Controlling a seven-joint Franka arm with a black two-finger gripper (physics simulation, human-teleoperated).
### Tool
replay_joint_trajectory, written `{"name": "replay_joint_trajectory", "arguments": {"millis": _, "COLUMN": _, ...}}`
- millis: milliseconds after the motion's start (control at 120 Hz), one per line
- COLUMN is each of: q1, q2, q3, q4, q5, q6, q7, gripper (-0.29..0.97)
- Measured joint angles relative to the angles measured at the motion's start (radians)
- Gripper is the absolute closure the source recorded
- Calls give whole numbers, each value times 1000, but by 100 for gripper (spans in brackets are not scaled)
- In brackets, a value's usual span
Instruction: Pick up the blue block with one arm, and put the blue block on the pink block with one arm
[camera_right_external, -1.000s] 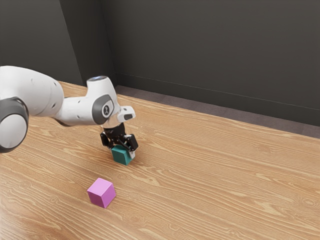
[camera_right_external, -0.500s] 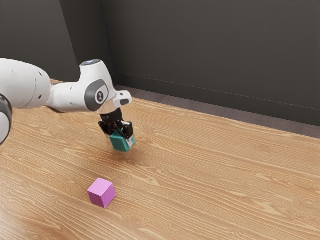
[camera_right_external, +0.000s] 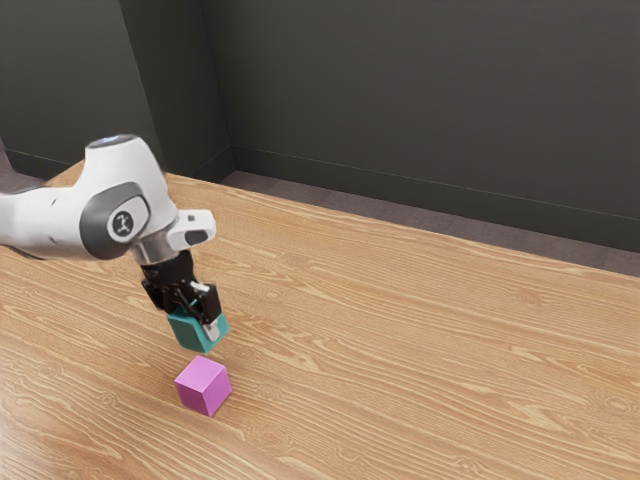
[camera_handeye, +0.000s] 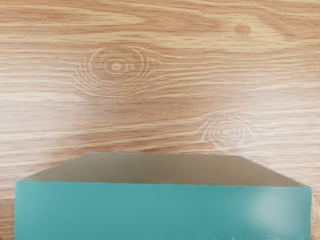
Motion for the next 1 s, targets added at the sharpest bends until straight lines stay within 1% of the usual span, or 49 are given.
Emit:
{"name": "replay_joint_trajectory", "arguments": {"millis": 58, "q1": -4, "q2": -35, "q3": -21, "q4": -25, "q5": 16, "q6": 2, "q7": -13, "gripper": 30}}
{"name": "replay_joint_trajectory", "arguments": {"millis": 150, "q1": 2, "q2": -48, "q3": -30, "q4": -61, "q5": 39, "q6": 9, "q7": -31, "gripper": 30}}
{"name": "replay_joint_trajectory", "arguments": {"millis": 258, "q1": 5, "q2": -75, "q3": -32, "q4": -123, "q5": 51, "q6": 11, "q7": -49, "gripper": 30}}
{"name": "replay_joint_trajectory", "arguments": {"millis": 342, "q1": 7, "q2": -86, "q3": -32, "q4": -141, "q5": 56, "q6": 13, "q7": -61, "gripper": 31}}
{"name": "replay_joint_trajectory", "arguments": {"millis": 417, "q1": 9, "q2": -72, "q3": -32, "q4": -140, "q5": 59, "q6": 35, "q7": -70, "gripper": 31}}
{"name": "replay_joint_trajectory", "arguments": {"millis": 550, "q1": 33, "q2": -22, "q3": -28, "q4": -123, "q5": 96, "q6": 94, "q7": -81, "gripper": 30}}
{"name": "replay_joint_trajectory", "arguments": {"millis": 683, "q1": 35, "q2": 15, "q3": -28, "q4": -117, "q5": 111, "q6": 145, "q7": -91, "gripper": 31}}
{"name": "replay_joint_trajectory", "arguments": {"millis": 833, "q1": 33, "q2": 26, "q3": -30, "q4": -117, "q5": 114, "q6": 181, "q7": -101, "gripper": 31}}
{"name": "replay_joint_trajectory", "arguments": {"millis": 1000, "q1": 29, "q2": 24, "q3": -36, "q4": -123, "q5": 111, "q6": 189, "q7": -111, "gripper": 30}}
